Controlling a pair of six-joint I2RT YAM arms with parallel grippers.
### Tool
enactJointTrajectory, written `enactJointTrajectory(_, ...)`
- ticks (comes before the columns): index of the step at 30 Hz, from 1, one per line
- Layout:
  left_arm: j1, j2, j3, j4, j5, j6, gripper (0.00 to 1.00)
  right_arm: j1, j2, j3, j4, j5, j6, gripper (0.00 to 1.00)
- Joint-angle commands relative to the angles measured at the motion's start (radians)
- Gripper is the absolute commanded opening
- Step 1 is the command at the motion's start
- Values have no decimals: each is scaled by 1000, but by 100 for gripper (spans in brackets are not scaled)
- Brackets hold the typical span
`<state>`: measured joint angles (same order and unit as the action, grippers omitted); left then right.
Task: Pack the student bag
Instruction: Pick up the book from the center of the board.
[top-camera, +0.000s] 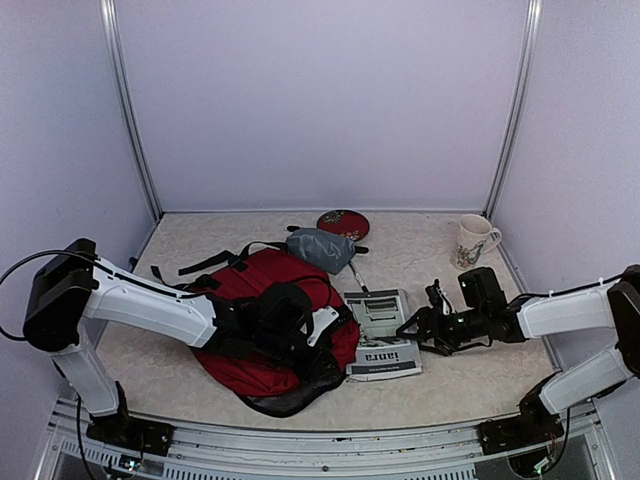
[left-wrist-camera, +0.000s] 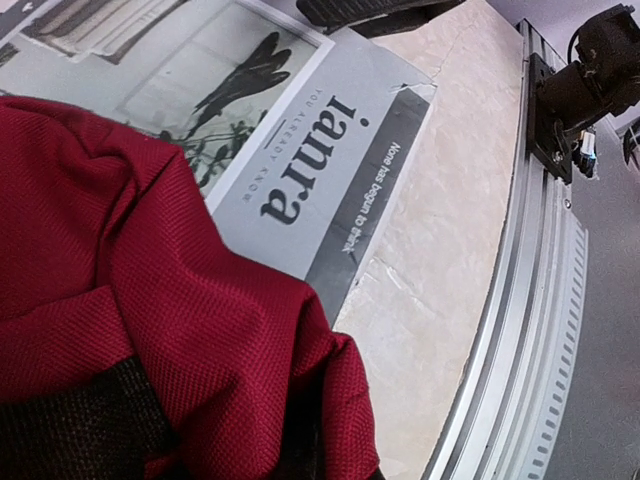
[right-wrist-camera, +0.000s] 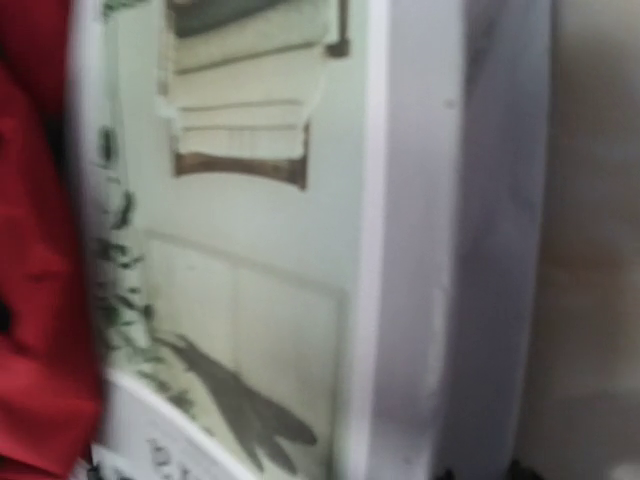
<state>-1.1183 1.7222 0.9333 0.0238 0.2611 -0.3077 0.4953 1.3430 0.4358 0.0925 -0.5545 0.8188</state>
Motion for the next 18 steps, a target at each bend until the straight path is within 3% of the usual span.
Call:
enactJointTrajectory(1, -9, 43, 40, 69, 89, -12, 0, 35, -16, -13, 244, -88, 92, 87)
enactJointTrajectory(8, -9, 29, 36, 74, 89, 0, 0, 109, -44, -9, 391, -94, 160, 86)
enactJointTrajectory(14, -8, 26, 36, 73, 84, 9, 0, 163, -50, 6, 251, 79, 163, 81)
enactJointTrajectory(18, -8, 16, 36, 68, 87, 18, 0, 184, -50, 24, 168, 136, 163, 67)
